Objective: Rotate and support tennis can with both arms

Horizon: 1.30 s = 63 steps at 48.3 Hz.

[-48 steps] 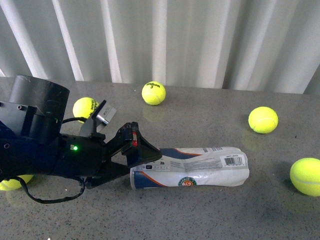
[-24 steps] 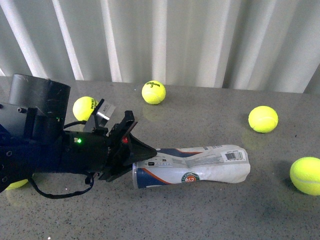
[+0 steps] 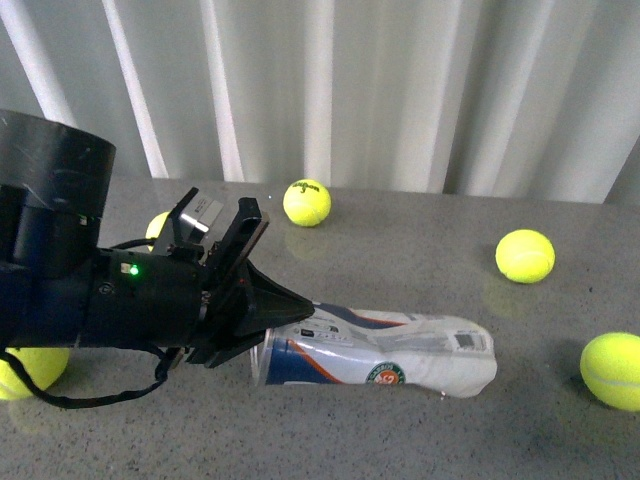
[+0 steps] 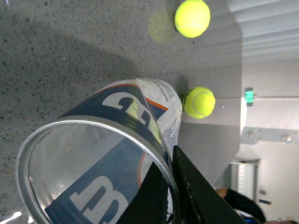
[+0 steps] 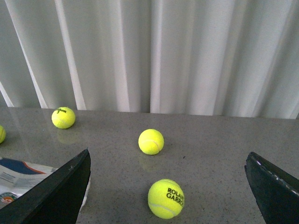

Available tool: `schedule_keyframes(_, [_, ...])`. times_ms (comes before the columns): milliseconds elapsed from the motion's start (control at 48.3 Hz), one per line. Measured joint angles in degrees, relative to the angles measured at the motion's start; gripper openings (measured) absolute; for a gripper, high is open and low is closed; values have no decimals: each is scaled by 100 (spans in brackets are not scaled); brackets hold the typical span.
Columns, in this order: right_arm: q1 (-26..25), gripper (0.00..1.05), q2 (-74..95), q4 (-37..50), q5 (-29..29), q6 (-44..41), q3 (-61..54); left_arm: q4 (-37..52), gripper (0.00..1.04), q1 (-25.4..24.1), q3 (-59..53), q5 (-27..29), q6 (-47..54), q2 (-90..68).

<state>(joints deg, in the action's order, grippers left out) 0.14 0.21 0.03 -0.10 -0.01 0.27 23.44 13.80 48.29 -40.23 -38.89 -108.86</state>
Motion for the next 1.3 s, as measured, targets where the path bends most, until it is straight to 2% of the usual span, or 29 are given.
schedule_keyframes(145, [0,98,0,0,0,0,0,-2667,4,11,1187,680,1370,820])
schedule_keyframes(269, [0,98,0,0,0,0,0,-5337,4,365,3021,2009,3062,988])
schedule_keyframes(393, [0,98,0,0,0,0,0,-6846,4,861,4098,3292,4413,890])
schedule_keyframes(455, [0,98,0,0,0,0,0,-7077,4,1051,4203,3751,4765,826])
schedule_keyframes(621, [0,98,0,0,0,0,0,-7187,4,1408,4216,4339,5287,431])
schedule_keyframes(869, [0,98,0,0,0,0,0,-6964,4,1690,4308,4433,5383,-212])
schedule_keyframes(1118, [0,98,0,0,0,2,0,-6841,4,1799,4398,4214,5396,-319])
schedule_keyframes(1180, [0,98,0,0,-2,0,0,-6835,10,1808,4402,4133,5383,-321])
schedule_keyframes(1304, [0,98,0,0,0,0,0,-6839,35,1794,4441,4033,5377,-323])
